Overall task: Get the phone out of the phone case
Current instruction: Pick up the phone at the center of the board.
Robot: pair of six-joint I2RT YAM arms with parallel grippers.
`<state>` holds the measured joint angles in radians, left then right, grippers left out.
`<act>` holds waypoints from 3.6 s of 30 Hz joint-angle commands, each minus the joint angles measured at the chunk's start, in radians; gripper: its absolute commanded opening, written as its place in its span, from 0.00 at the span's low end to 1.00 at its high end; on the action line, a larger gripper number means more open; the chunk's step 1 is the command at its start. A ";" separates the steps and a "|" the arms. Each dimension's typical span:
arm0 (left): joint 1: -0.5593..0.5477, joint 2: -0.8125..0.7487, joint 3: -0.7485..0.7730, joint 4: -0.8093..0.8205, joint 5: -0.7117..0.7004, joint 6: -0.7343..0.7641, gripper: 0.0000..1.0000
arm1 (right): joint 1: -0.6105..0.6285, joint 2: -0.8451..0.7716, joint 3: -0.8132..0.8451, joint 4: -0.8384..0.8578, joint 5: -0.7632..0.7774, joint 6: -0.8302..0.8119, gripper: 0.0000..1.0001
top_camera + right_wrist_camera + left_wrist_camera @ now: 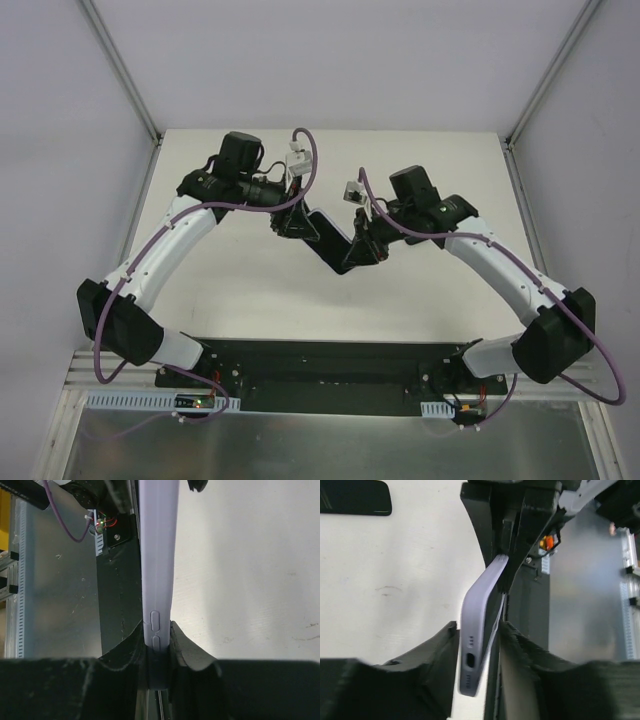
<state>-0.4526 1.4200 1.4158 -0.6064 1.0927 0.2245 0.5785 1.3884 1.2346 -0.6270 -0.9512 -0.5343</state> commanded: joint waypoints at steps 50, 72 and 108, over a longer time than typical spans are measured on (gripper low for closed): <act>-0.014 0.206 -0.041 0.462 -0.048 -0.928 0.20 | 0.116 -0.094 0.085 -0.022 0.447 -0.039 0.00; -0.015 0.287 -0.140 0.691 -0.088 -1.231 0.00 | 0.132 -0.081 0.101 -0.017 0.506 -0.038 0.00; 0.127 0.240 -0.015 0.338 -0.048 -0.742 0.46 | -0.020 -0.170 0.069 -0.008 0.310 0.065 0.00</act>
<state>-0.3985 1.7306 1.3537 -0.1761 0.9649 -0.7815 0.6189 1.3052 1.2949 -0.7078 -0.4656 -0.5152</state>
